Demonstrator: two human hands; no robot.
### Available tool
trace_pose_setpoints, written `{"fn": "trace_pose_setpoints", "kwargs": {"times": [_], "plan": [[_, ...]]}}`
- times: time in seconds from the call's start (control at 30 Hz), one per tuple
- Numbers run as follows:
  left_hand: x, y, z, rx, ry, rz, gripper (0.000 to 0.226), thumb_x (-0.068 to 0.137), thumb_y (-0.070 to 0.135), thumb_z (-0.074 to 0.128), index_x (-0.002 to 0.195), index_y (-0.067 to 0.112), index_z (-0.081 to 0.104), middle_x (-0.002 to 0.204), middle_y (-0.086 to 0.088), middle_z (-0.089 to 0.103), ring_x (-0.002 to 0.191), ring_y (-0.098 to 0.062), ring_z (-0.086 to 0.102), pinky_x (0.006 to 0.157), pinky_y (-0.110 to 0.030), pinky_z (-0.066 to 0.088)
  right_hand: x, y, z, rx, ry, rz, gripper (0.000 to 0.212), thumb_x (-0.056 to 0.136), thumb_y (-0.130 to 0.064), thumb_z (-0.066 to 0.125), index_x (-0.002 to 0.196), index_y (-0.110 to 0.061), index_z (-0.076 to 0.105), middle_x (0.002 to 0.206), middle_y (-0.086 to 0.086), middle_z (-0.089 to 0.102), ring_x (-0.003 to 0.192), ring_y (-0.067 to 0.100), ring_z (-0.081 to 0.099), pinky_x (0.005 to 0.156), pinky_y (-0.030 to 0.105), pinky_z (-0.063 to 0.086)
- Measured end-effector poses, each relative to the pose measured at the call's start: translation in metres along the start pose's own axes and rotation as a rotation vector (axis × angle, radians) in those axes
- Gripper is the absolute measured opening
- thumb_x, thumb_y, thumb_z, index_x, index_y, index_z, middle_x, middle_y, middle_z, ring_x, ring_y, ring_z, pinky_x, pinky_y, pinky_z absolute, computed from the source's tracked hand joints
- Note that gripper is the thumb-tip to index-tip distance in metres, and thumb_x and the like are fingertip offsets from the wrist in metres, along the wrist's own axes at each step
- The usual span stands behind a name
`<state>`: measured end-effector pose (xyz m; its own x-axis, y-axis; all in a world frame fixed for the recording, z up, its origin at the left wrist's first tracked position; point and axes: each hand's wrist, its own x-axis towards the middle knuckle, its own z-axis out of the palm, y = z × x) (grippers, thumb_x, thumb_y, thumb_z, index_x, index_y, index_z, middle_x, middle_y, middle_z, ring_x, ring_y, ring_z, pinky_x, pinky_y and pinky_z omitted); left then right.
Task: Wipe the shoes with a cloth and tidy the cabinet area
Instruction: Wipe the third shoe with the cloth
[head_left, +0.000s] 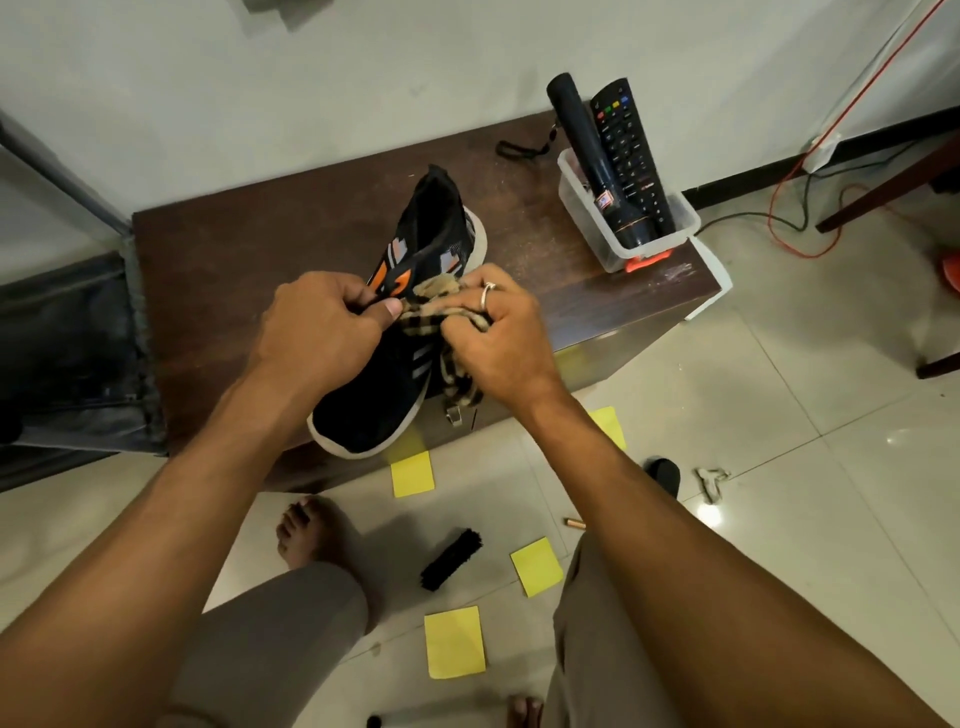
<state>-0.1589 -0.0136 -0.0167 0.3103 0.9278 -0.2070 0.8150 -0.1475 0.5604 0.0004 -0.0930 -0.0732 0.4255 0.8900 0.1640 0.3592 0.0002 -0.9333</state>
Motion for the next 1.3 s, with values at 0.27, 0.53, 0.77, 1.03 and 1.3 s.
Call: {"fn": "trace_pose_setpoints", "kwargs": {"times": [0.27, 0.53, 0.77, 1.03, 1.3], "plan": [[0.000, -0.003, -0.005, -0.018, -0.038, -0.011, 0.034, 0.096, 0.043, 0.065, 0.074, 0.018, 0.065, 0.063, 0.001, 0.059, 0.061, -0.015, 0.057, 0.051, -0.026, 0.031, 0.012, -0.003, 0.015, 0.035, 0.409, -0.109, 0.026, 0.081, 0.004, 0.058, 0.096, -0.001, 0.079, 0.099, 0.006, 0.059, 0.087, 0.006, 0.060, 0.077, 0.024, 0.052], [-0.003, 0.006, 0.002, 0.108, 0.009, 0.023, 0.028, 0.092, 0.052, 0.060, 0.090, 0.025, 0.065, 0.077, 0.007, 0.061, 0.076, -0.021, 0.057, 0.070, -0.030, 0.038, 0.010, 0.004, 0.026, 0.064, 0.279, 0.148, 0.026, 0.089, -0.010, 0.057, 0.108, -0.009, 0.075, 0.110, -0.002, 0.056, 0.090, 0.016, 0.064, 0.074, 0.032, 0.057], [-0.009, -0.015, 0.043, -0.121, 0.126, 0.248, 0.028, 0.103, 0.042, 0.051, 0.117, 0.018, 0.054, 0.103, 0.005, 0.064, 0.101, -0.018, 0.053, 0.110, -0.048, 0.035, 0.003, -0.001, 0.028, 0.074, 0.219, 0.188, 0.031, 0.091, -0.009, 0.056, 0.115, -0.012, 0.076, 0.116, -0.006, 0.057, 0.096, 0.004, 0.063, 0.081, 0.024, 0.057], [-0.014, -0.012, 0.046, -0.214, 0.161, 0.134, 0.050, 0.105, 0.043, 0.045, 0.147, 0.016, 0.046, 0.144, -0.009, 0.055, 0.144, -0.024, 0.031, 0.118, -0.059, 0.027, -0.009, -0.005, 0.023, -0.064, 0.277, 0.061, 0.021, 0.084, -0.018, 0.072, 0.104, -0.015, 0.078, 0.103, -0.005, 0.060, 0.088, 0.008, 0.065, 0.077, 0.030, 0.058], [-0.012, -0.015, 0.053, -0.175, 0.168, 0.115, 0.048, 0.107, 0.039, 0.043, 0.147, 0.013, 0.045, 0.136, -0.008, 0.059, 0.144, -0.038, 0.037, 0.115, -0.057, 0.030, 0.008, -0.004, 0.022, -0.008, 0.212, 0.218, 0.018, 0.098, -0.019, 0.061, 0.109, -0.014, 0.074, 0.104, -0.003, 0.057, 0.089, 0.003, 0.060, 0.071, 0.015, 0.047]]}}
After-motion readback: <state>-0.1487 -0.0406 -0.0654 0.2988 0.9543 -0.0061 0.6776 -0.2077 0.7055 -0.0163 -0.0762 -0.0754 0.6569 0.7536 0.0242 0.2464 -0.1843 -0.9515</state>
